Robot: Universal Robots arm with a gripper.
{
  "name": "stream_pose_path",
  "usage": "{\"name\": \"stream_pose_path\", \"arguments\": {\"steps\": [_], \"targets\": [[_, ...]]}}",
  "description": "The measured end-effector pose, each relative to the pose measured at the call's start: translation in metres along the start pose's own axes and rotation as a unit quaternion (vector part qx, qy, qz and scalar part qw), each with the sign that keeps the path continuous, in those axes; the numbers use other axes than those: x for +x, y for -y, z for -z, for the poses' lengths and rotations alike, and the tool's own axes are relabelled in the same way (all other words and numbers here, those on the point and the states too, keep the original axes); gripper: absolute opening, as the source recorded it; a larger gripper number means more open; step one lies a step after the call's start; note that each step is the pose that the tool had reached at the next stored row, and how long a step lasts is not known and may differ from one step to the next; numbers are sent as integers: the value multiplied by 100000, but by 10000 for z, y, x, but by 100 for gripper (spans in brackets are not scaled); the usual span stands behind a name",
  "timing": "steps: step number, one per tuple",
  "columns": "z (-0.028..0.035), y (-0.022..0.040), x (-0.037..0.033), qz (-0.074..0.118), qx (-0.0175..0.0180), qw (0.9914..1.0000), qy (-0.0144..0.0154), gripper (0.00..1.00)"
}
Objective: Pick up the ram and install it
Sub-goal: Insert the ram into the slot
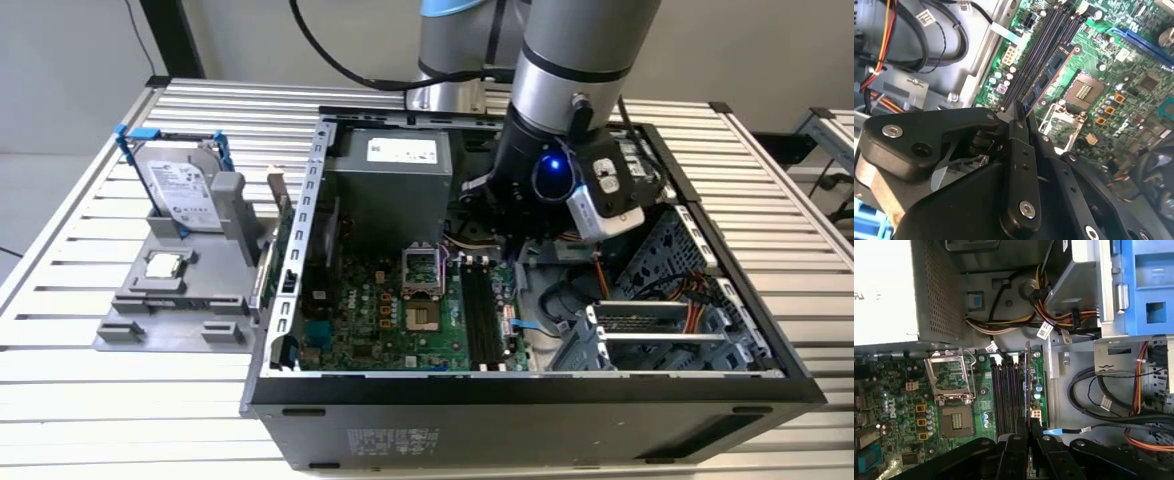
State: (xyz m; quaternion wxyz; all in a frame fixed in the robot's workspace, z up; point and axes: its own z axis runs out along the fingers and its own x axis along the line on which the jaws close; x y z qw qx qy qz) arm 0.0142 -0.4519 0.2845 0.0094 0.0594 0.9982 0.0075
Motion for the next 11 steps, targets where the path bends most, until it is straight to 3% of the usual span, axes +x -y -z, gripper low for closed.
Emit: {"name": "stream_pose_path", "arguments": {"steps": [7,11], "targets": [[-127,2,2,61,2,100000,0,0],[-200,8,4,1135,-20,99994,-15,0]]}}
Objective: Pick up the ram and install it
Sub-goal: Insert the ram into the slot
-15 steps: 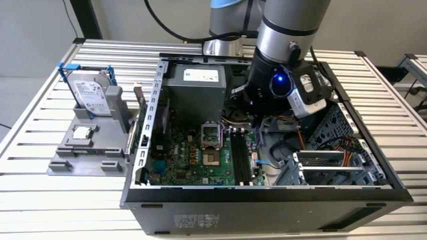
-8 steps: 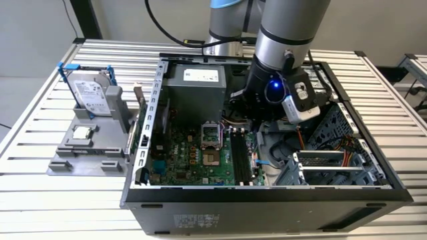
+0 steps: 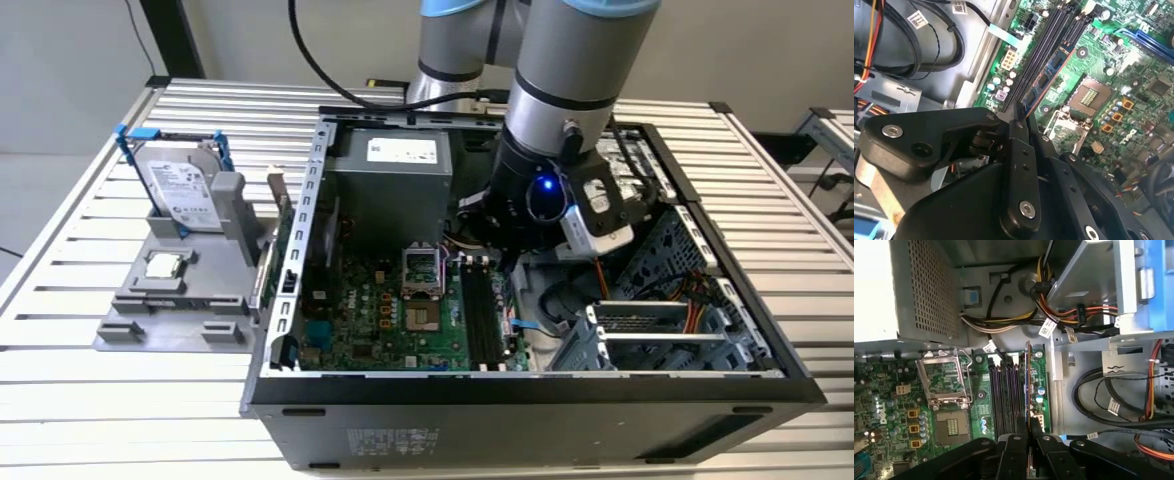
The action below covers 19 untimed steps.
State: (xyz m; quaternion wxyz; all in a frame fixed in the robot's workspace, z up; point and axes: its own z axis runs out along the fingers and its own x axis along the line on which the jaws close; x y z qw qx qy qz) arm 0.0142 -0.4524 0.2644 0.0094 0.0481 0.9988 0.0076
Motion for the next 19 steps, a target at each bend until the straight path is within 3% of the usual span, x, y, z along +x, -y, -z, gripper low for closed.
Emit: {"name": "stream_pose_path", "arguments": {"steps": [9,19], "targets": [[-164,159,-12,469,-13,99999,-23,0],[-345,171,-7,2095,-35,99978,-51,0]]}}
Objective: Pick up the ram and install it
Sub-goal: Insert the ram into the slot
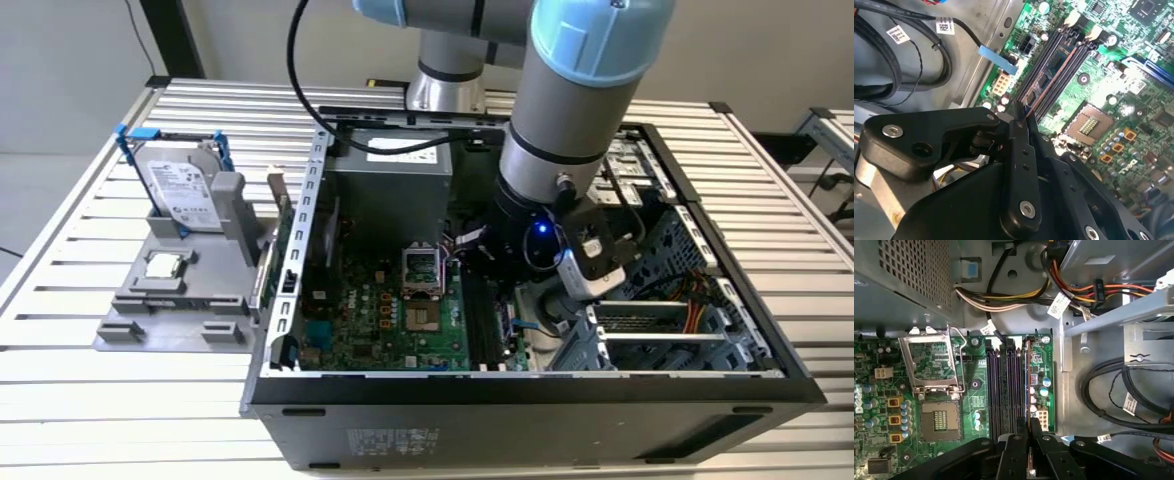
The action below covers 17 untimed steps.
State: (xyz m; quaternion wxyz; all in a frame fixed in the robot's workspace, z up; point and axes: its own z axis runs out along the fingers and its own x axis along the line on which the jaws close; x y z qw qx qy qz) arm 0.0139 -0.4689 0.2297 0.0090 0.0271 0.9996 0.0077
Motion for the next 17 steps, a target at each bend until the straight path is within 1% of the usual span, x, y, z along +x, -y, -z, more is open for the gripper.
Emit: {"name": "stream_pose_path", "arguments": {"steps": [2,4,5,6,8,10,15,17], "targets": [[-30,1,1,210,-5,100000,-9,0],[-29,1,2,203,12,100000,-111,0],[-36,2,2,203,0,100000,-106,0],[-43,10,1,205,7,100000,-108,0],[-49,50,-1,221,1,100000,-110,0],[-58,64,5,239,7,100000,-109,0],[-134,65,10,703,0,99997,-117,0],[-145,65,11,759,15,99997,-123,0]]}}
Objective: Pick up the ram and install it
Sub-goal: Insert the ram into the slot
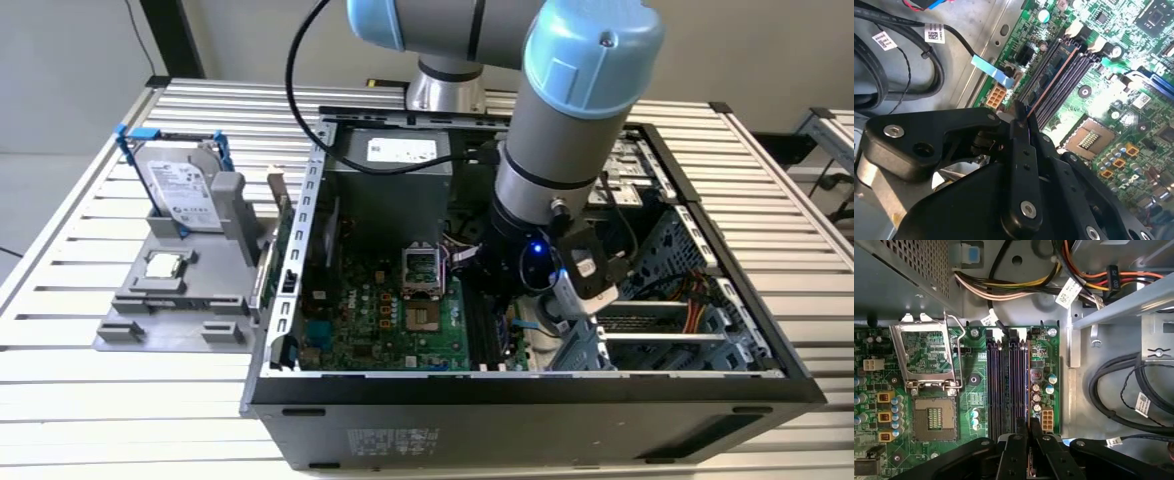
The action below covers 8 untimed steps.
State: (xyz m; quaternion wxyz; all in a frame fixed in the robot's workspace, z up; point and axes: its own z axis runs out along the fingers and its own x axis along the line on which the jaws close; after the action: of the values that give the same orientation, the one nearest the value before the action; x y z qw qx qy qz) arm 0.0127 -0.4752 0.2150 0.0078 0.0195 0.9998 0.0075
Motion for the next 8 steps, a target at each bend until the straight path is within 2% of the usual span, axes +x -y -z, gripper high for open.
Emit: {"name": "stream_pose_path", "arguments": {"steps": [8], "targets": [[-5,0,3,1189,-33,99993,-15,0]]}}
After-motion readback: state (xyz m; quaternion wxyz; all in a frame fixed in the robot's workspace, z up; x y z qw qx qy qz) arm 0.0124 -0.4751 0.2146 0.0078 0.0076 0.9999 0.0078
